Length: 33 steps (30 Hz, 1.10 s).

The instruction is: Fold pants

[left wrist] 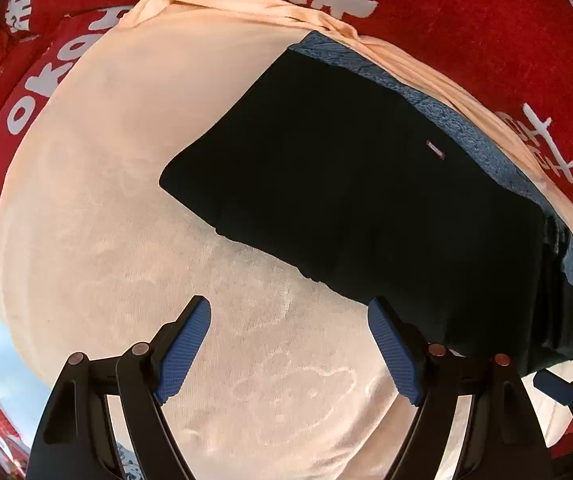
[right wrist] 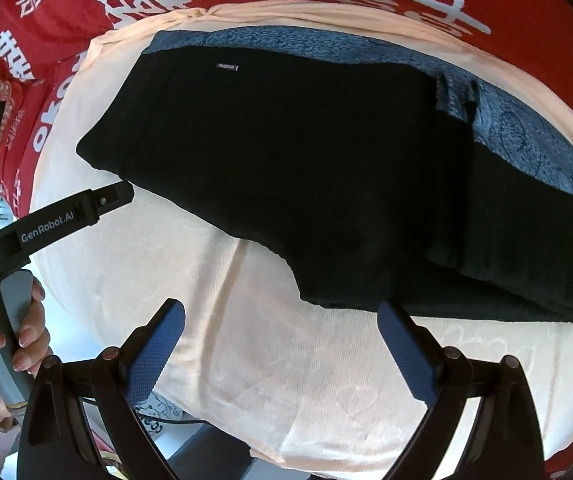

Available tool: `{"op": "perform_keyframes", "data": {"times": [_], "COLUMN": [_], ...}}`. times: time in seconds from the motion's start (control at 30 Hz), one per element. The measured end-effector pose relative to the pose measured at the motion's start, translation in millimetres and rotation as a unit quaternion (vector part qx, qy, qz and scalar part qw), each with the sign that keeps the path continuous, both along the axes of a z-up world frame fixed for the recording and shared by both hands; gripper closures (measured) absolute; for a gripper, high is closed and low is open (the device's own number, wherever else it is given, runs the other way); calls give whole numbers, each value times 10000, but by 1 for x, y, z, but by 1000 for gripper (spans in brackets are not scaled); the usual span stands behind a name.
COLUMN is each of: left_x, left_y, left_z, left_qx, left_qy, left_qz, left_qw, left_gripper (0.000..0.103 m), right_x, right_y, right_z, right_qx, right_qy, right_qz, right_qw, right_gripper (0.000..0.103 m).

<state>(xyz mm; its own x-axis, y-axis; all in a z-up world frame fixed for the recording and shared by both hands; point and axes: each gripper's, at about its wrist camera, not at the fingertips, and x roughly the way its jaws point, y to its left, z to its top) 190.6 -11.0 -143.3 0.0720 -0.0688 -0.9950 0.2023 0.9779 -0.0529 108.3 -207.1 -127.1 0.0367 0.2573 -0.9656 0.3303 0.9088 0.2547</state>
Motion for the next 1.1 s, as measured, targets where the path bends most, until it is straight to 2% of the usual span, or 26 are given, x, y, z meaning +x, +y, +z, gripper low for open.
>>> {"op": "perform_keyframes", "data": {"times": [0.2,0.5,0.63,0.67,0.77,0.93,1.0,1.1], "left_x": [19,53,59,57,57,48,47,48], "left_y": [14,47,57,59,62,45,45,30], "left_z": [-10,-20,-35,-38,-43,-41,-35,-20], "left_qx": [-42,-940,-1782,-2093,-2652,-3158,-3160,-2949], "left_qy": [20,64,231,289,315,249,273,48], "left_qz": [67,567,828,913,1144,1615,1736,1470], "left_qw": [10000,9939,9802,9732,9569,9347,9323,9441], "left_gripper": [21,21,21,21,21,21,21,21], "right_x": [3,-2,-3,-3,-3,-6,-8,-7], "right_y": [-2,-8,-10,-10,-9,-5,-4,-2], "right_z": [-2,-4,-5,-6,-7,-11,-13,-13], "right_qx": [50,149,174,187,241,351,381,417], "right_qy": [19,79,84,85,69,73,72,34], "right_qz": [-47,-206,-258,-273,-276,-264,-261,-294], "right_qw": [10000,9996,9995,9994,9993,9990,9989,9987], "right_gripper": [5,5,5,5,5,5,5,5]}}
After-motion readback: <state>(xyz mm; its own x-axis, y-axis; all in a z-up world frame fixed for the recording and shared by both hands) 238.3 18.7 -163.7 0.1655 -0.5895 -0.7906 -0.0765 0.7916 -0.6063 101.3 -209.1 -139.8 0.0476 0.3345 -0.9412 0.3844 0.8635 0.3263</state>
